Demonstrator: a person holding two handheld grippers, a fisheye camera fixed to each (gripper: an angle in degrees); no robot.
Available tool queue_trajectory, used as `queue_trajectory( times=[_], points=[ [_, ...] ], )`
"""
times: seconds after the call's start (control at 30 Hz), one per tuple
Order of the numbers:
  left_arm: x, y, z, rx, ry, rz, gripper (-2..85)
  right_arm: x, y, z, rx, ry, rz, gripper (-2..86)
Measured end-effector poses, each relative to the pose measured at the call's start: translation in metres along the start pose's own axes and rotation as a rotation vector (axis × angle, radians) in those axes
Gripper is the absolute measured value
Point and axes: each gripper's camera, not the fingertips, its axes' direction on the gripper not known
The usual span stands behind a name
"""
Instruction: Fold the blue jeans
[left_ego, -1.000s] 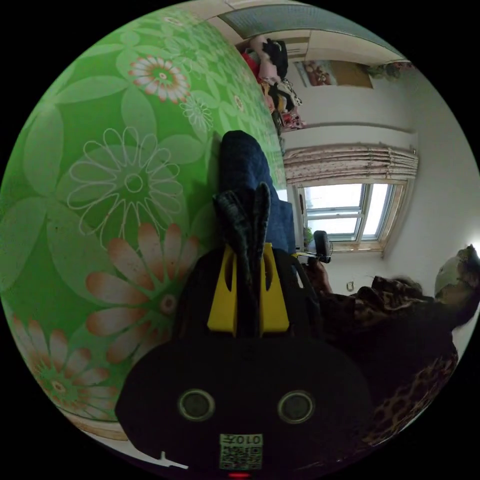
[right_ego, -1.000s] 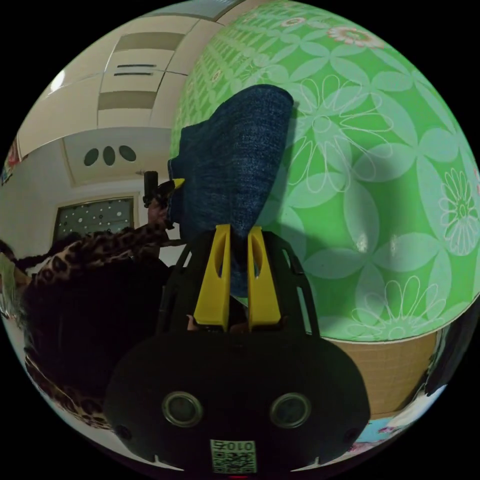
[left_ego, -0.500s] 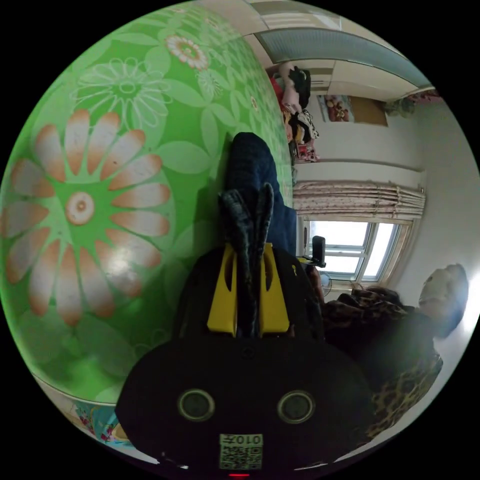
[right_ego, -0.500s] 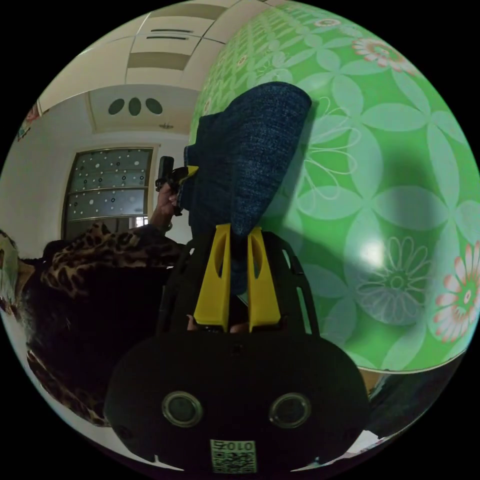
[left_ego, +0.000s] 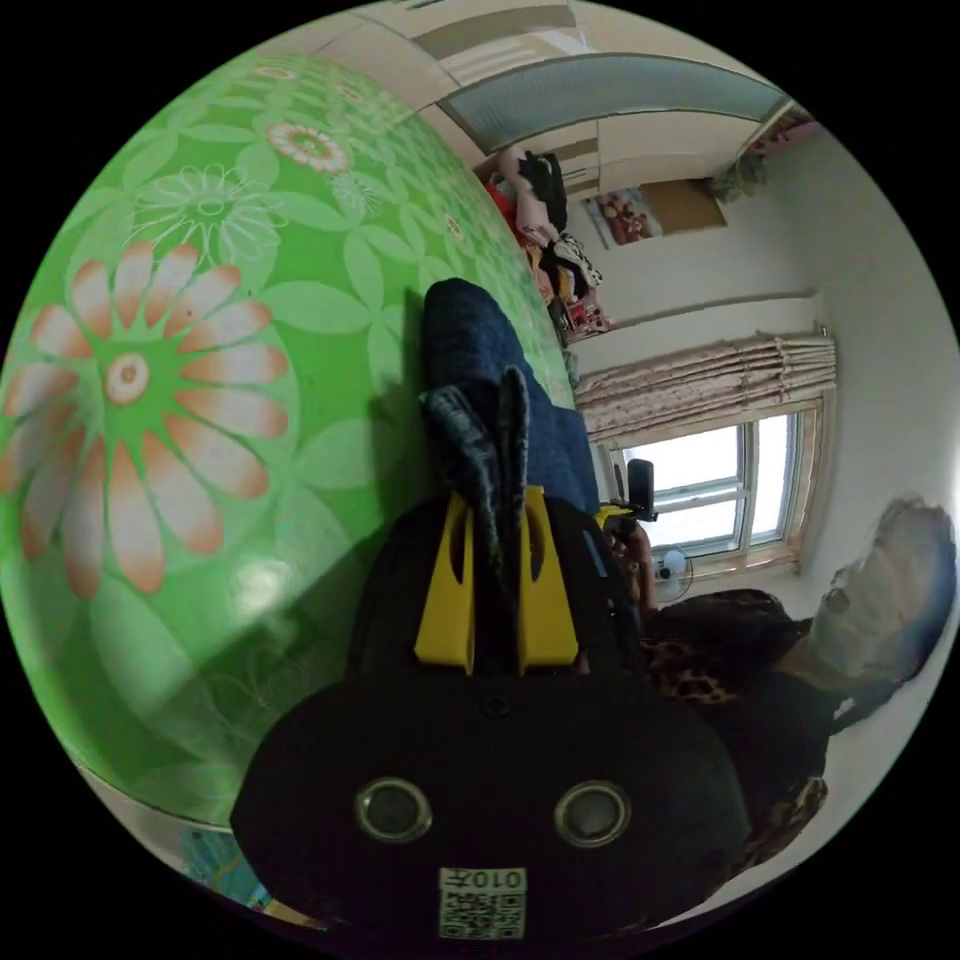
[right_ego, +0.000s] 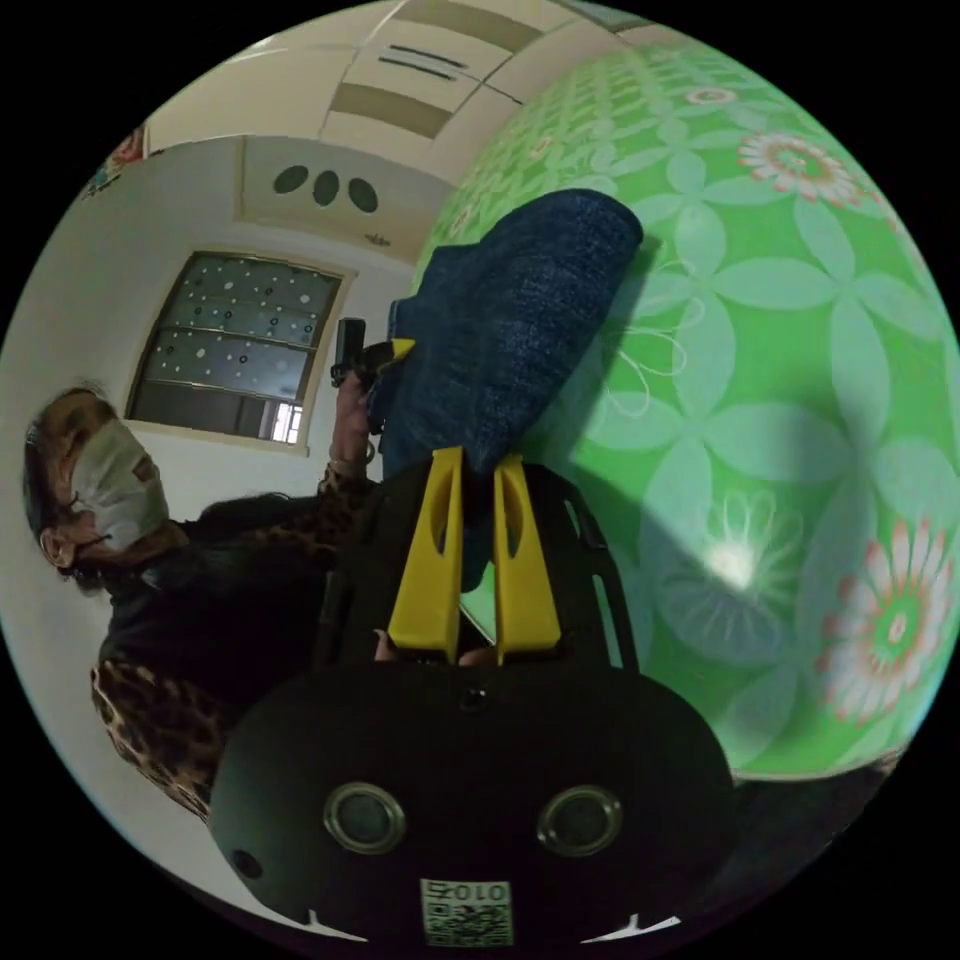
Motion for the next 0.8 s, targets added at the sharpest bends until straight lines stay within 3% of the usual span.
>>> queue_trajectory(
  times=[0.27,0.53,0.8],
  points=[
    [0.117,0.074,0.032,-0.055,0.057,0.136,8.4,-0.035,0.233,-0.025,0.317,-0.038,0.061,10.2],
    [0.232,0.122,0.068,-0.132,0.108,0.162,7.5,-0.056,0.394,-0.061,0.413,-0.010,0.082,10.9],
    [0.414,0.104,0.257,-0.372,0.116,0.326,7.4,-0.024,0.619,-0.160,0.633,0.062,0.191,10.4]
  ],
)
